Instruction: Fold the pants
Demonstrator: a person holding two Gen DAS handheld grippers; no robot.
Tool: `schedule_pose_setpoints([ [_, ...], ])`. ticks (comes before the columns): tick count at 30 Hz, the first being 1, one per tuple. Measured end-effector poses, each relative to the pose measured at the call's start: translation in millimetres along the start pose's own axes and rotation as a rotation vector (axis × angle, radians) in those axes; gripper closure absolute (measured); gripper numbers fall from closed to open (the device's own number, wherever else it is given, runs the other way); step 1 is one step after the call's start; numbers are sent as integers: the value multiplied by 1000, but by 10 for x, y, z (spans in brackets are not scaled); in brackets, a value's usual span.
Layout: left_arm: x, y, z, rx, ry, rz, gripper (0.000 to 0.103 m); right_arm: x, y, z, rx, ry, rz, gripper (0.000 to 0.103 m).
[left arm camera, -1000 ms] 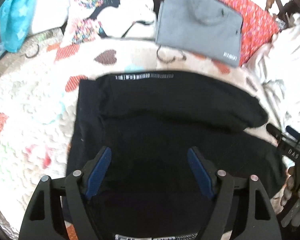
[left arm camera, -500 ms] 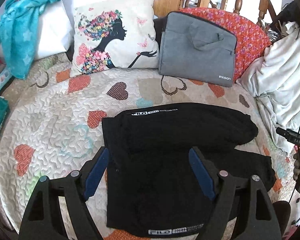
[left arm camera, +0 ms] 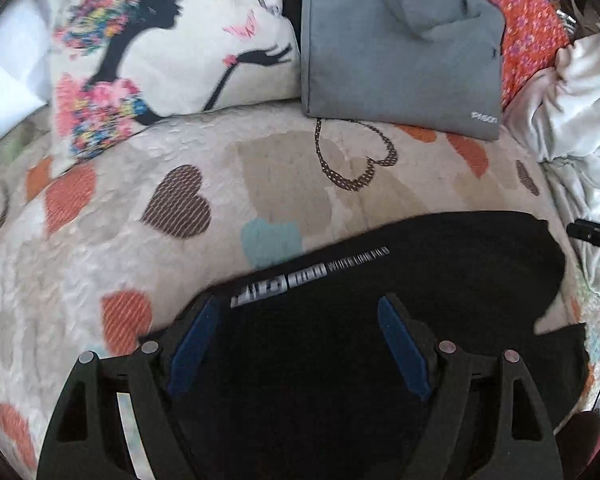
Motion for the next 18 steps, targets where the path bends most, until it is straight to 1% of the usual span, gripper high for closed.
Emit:
schedule_pose_setpoints([
  [4, 285, -153, -159, -1, -29, 26, 22, 295, -185, -212, -48, -34, -32, 3],
  [6, 391, -188, -206, 6, -44, 41, 22, 441, -252, -288, -81, -53, -28, 4],
  [7, 452, -201, -218, 12, -59, 53, 22, 493, -278, -313, -93, -58, -25, 5],
  [9, 538, -219, -231, 27, -74, 54, 22, 595, -351, -364, -115, -68, -26, 6],
  [13, 723, -235, -209, 38, -116, 71, 22, 718, -471, -397, -139, -83, -52, 6],
  [14, 754, -230, -205, 41, -118, 72, 22, 743, -501, -398, -143, -87, -56, 6],
  [16, 766, -218, -218, 49, -95, 75, 22, 792, -543, -379, -154, -96, -62, 6],
  [18, 778, -212, -212, 48, -94, 84, 19, 850, -588, -343, -167, -110, -71, 6],
])
Point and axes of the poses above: each gripper's, at about its wrist camera, not at the fingertips, and x roughly the way its jaws point, y to its right, z to its underside, the point moved 8 cm from there along x, roughly the way its jaws point, and after that the axes turned 12 degrees about z, right-handed, at the moved point
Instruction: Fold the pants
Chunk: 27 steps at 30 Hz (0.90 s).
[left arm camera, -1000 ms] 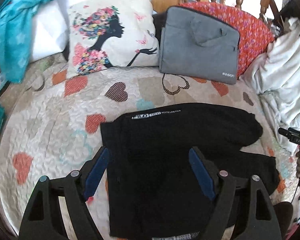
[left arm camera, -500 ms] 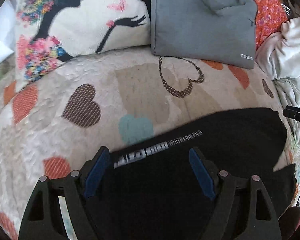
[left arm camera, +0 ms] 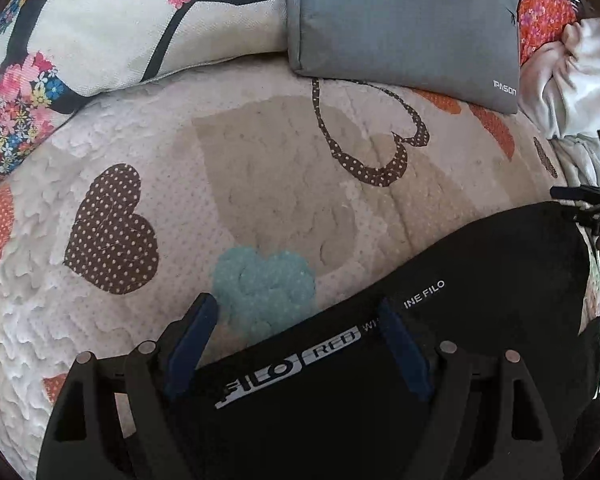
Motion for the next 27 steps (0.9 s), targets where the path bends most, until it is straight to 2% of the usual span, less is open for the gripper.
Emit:
schedule_pose_setpoints([
  [5, 42, 54, 27, 25, -2, 9, 8, 110, -68, 70, -53, 4, 29, 4],
  [8, 82, 84, 21, 39, 5, 7, 4, 118, -74, 73, -51, 13, 26, 4],
  [17, 107, 80, 5, 53, -1, -2, 2, 122, -98, 101, -63, 25, 35, 4],
  [18, 135, 107, -11, 61, -9, 1, 4, 125, -128, 100, -65, 25, 37, 4],
  [19, 133, 139, -15, 72, -12, 12, 15, 119, -140, 109, -67, 25, 41, 5],
  [21, 82, 215, -7, 108, -15, 38, 40, 95, -133, 127, -67, 26, 45, 9],
  [22, 66, 243, -7, 115, -15, 49, 58, 79, -132, 135, -66, 28, 48, 13],
  [23, 56, 251, -3, 120, -19, 48, 66, 67, -113, 142, -67, 29, 51, 16],
  [24, 63, 273, 4, 120, -24, 70, 69, 60, -98, 146, -67, 30, 53, 17],
  [27, 76, 290, 4, 121, -25, 58, 69, 46, -65, 156, -59, 34, 61, 21],
])
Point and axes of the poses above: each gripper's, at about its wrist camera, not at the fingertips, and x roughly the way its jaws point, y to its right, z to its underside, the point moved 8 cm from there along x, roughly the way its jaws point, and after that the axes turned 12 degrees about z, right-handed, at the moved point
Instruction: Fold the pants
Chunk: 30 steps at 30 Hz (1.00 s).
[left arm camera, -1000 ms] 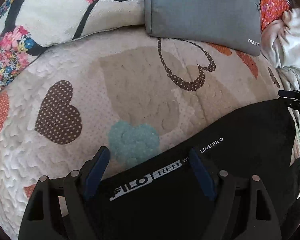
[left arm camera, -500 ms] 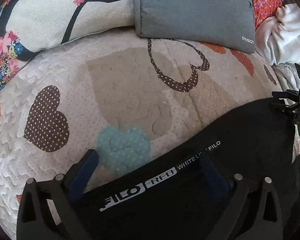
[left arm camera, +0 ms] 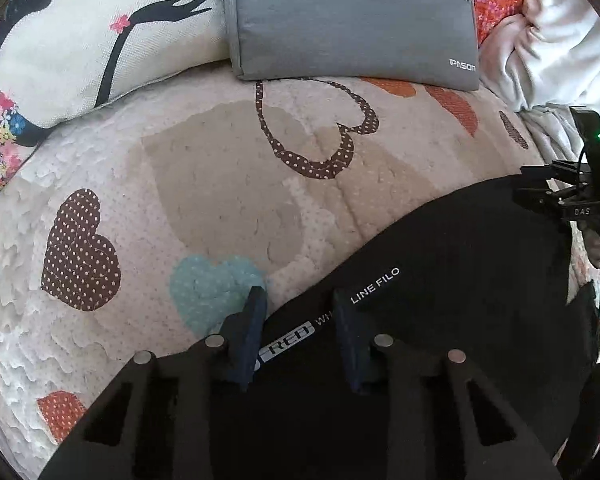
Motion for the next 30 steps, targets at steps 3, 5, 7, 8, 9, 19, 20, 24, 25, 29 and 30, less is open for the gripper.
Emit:
schedule_pose_setpoints([
  [3, 11, 4, -17, -2, 29, -4, 65, -16, -8, 11, -10, 4, 18, 23],
  [5, 12, 1, -22, -10, 60, -3, 58, -35, -34, 13, -19, 8, 26, 32],
  [7, -1, 10, -18, -7, 66, -18, 58, -81, -131, 19, -15, 1, -27, 59],
  [8, -3, 21, -26, -6, 61, -28, 64, -99, -175, 16, -23, -1, -16, 70],
  [9, -5, 50, -37, -16, 53, -13, 74, -121, -245, 19, -45, -3, -14, 79],
  [19, -474, 283, 88, 10, 93, -33, 102, -518, -284, 87, -8, 27, -11, 98],
  [20, -523, 313, 104, 9, 99, -32, 102, -614, -276, 121, -2, 37, -15, 98],
  [24, -740, 486, 298, 13, 117, -34, 102, -914, -288, 271, 3, 57, -21, 98],
  [25, -785, 522, 352, 11, 122, -32, 102, -994, -296, 324, 2, 63, -22, 98],
  [29, -973, 684, 594, -10, 150, -19, 102, -1258, -390, 618, -2, 71, -33, 98],
  [30, -1046, 743, 697, -14, 160, -14, 102, -1300, -407, 710, -5, 70, -37, 98],
])
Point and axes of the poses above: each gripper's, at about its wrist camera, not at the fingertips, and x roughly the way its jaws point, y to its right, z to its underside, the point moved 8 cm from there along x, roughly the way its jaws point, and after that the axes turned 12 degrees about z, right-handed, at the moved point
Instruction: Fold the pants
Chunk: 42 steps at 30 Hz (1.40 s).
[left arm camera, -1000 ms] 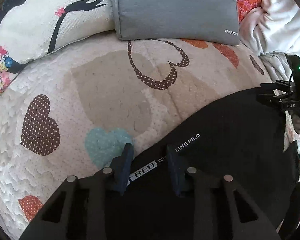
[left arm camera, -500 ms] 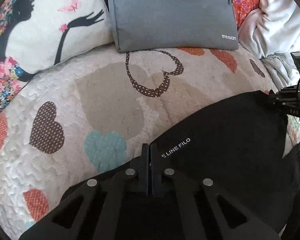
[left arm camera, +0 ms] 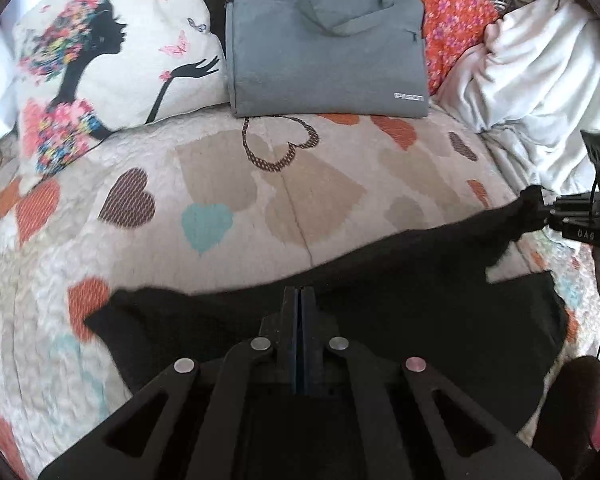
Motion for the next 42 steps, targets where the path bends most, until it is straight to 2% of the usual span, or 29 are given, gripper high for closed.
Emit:
schedule_pose_setpoints([
  [10, -694, 301, 758, -93, 89, 70, 103, -338, -232, 1037, -4, -80, -41, 98],
  [14, -859, 202, 957, -168, 114, 88, 103, -422, -326, 1351, -2, -107, -62, 98],
  [16, -899, 34, 985, -245, 140, 86, 102, -412, -351, 1432, 1, -117, -61, 98],
  [18, -891, -146, 951, -334, 160, 106, 94, -385, -356, 1456, 14, -124, -61, 98],
  [21, -827, -330, 797, -413, 182, 119, 80, -358, -362, 1430, 28, -127, -62, 98],
  [23, -728, -424, 661, -459, 177, 111, 65, -343, -365, 1411, 33, -128, -65, 98],
  [27, -406, -696, 357, -567, 130, 47, 59, -275, -344, 1409, 49, -143, -80, 97],
  [30, -161, -886, 228, -641, 89, 14, 59, -213, -313, 1424, 72, -154, -103, 97],
  [34, 234, -1074, 238, -712, -38, -43, 60, -134, -272, 1438, 108, -167, -134, 97],
  [35, 295, -1090, 267, -733, -56, -33, 78, -121, -264, 1435, 115, -167, -141, 97],
  [36, 339, -1085, 293, -760, -57, 2, 92, -122, -259, 1433, 117, -166, -143, 97],
  [37, 350, -1073, 310, -786, -43, 45, 94, -123, -251, 1424, 120, -163, -145, 97],
  [42, 20, -957, 291, -760, 59, 55, 94, -194, -181, 1391, 133, -134, -144, 97],
])
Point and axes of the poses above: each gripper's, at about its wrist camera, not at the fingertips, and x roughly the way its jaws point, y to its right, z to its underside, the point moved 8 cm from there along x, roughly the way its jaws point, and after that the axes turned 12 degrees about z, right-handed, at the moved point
